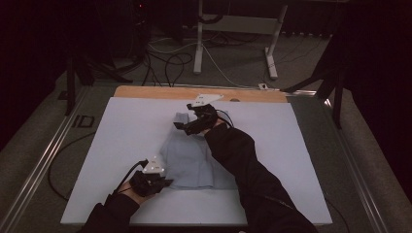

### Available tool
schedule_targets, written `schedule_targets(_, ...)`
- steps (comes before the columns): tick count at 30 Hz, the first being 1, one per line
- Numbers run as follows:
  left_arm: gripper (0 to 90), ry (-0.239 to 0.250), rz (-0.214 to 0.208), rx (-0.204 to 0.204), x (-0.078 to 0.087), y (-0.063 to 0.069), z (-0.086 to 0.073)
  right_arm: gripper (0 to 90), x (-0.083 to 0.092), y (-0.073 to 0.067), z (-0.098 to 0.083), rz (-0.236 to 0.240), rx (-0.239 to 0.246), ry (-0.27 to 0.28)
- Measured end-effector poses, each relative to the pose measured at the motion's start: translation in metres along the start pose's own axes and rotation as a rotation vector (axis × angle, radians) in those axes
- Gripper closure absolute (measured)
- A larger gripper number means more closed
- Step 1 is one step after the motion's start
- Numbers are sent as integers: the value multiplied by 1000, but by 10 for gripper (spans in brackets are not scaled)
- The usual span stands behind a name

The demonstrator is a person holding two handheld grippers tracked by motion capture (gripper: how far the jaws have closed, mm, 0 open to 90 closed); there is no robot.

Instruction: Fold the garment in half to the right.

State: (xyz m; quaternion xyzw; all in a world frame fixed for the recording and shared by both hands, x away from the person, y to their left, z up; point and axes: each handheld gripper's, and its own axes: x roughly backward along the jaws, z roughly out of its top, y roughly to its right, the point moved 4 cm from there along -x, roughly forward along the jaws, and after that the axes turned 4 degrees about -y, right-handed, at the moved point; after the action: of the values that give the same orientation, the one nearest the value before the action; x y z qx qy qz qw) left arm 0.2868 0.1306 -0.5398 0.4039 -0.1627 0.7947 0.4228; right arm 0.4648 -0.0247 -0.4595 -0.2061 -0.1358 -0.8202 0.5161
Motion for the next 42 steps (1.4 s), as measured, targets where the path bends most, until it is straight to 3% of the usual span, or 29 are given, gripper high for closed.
schedule_targets(8,864,25,-14,11,0,-2,-2,87,-22,12,5,4,-14,-55)
schedule_targets(15,865,28,-12,9,-1,-2,-3,88,-41,28,10,-45,-51,-89)
schedule_targets(22,865,26,-19,20,-1,-2,-3,182,-64,41,8,-80,-113,-147)
schedule_targets(30,865,34,-18,25,0,-2,-3,359,-87,50,1,-140,-125,-259)
schedule_targets(34,865,39,-21,42,0,-3,-2,390,-95,53,-4,-142,-133,-291)
schedule_targets(36,865,42,-19,41,1,-2,-2,411,-102,55,-9,-167,-114,-334)
schedule_targets(42,865,44,-14,34,1,-1,-1,406,-115,60,-19,-222,-140,-399)
